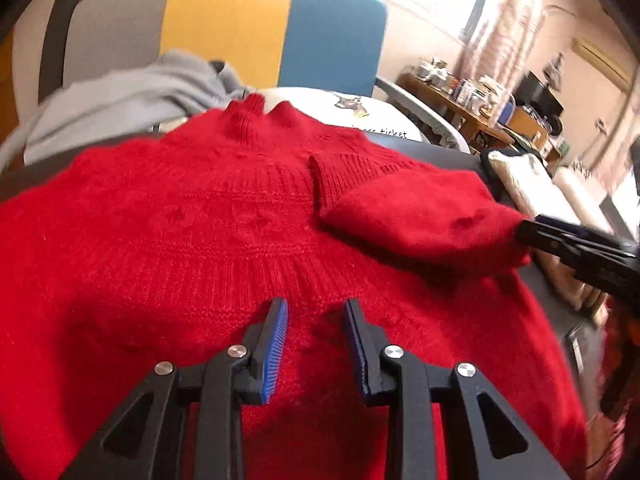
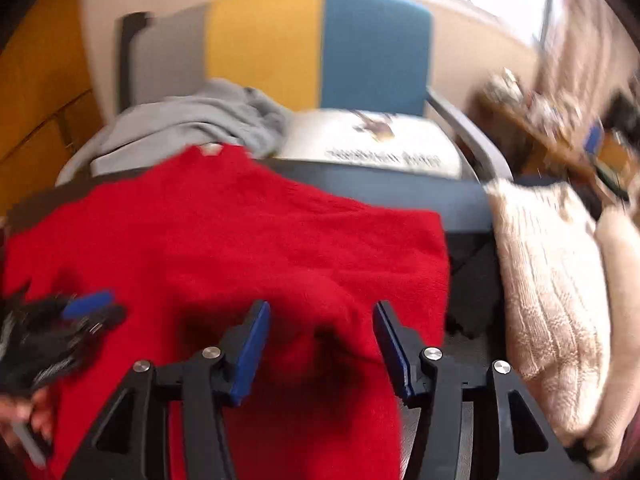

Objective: Fold clothes

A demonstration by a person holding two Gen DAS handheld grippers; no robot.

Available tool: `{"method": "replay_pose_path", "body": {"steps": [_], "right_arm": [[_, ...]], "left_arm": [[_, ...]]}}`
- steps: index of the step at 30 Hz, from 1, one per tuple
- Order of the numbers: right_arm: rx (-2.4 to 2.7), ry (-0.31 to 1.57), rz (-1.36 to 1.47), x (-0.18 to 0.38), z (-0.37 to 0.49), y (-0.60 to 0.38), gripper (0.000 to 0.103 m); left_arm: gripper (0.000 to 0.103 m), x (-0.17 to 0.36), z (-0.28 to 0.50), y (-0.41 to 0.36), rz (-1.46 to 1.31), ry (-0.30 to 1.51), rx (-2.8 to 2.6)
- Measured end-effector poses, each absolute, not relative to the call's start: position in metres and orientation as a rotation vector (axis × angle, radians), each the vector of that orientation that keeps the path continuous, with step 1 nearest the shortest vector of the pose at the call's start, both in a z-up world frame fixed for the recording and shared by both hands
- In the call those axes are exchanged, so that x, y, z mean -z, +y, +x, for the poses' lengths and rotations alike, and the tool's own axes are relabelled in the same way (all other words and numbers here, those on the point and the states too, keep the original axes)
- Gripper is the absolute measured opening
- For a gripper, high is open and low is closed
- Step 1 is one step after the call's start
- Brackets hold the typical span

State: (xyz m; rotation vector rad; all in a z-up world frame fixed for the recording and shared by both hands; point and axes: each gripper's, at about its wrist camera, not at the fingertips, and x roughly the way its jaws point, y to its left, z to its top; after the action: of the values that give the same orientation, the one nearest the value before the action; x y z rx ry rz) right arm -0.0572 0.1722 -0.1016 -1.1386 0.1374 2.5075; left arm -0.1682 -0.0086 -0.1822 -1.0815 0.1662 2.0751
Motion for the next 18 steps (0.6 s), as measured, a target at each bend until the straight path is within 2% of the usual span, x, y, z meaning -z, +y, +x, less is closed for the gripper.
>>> {"method": "replay_pose_path", "body": {"steps": [4,10,11,12,13,14,16,18], "right_arm": [[-2.629,-0.177,-1.041,0.098,-0.059,0.112,0.053],[-2.555,-0.415,-1.197,0.141,-0.143,0.072,0.051],[-2.510,-0.434,-1.250,0.152,-0.154,0.075,0.044],[-2.476,-0.435,-1.293,0.161,-0.163,0.079,0.027],[-2.479,-0.379,-1.306,0.163,-0.164,0.089,0.021],[-2.487,-0.314,-1.313,0.163,-0.165,0.099,0.009],[-2.532,-0.110,-1.294,0.149,-0.157,0.120,0.007],[-2.644,0.264,-1.236,0.127,-0.141,0.144,0.007]], "left_arm": [[0.029,0.184,-0.167,-0.009,-1.068,0.173,-2.083],[0.029,0.186,-0.165,-0.008,-1.045,0.189,-2.094],[0.029,0.187,-0.167,-0.012,-1.048,0.160,-2.082],[0.029,0.188,-0.169,-0.015,-1.051,0.127,-2.068],[0.029,0.189,-0.172,-0.019,-1.057,0.095,-2.054],[0.029,0.190,-0.174,-0.022,-1.065,0.057,-2.038],[0.029,0.193,-0.180,-0.029,-1.080,-0.022,-2.002],[0.029,0.195,-0.184,-0.032,-1.089,-0.064,-1.983]]}}
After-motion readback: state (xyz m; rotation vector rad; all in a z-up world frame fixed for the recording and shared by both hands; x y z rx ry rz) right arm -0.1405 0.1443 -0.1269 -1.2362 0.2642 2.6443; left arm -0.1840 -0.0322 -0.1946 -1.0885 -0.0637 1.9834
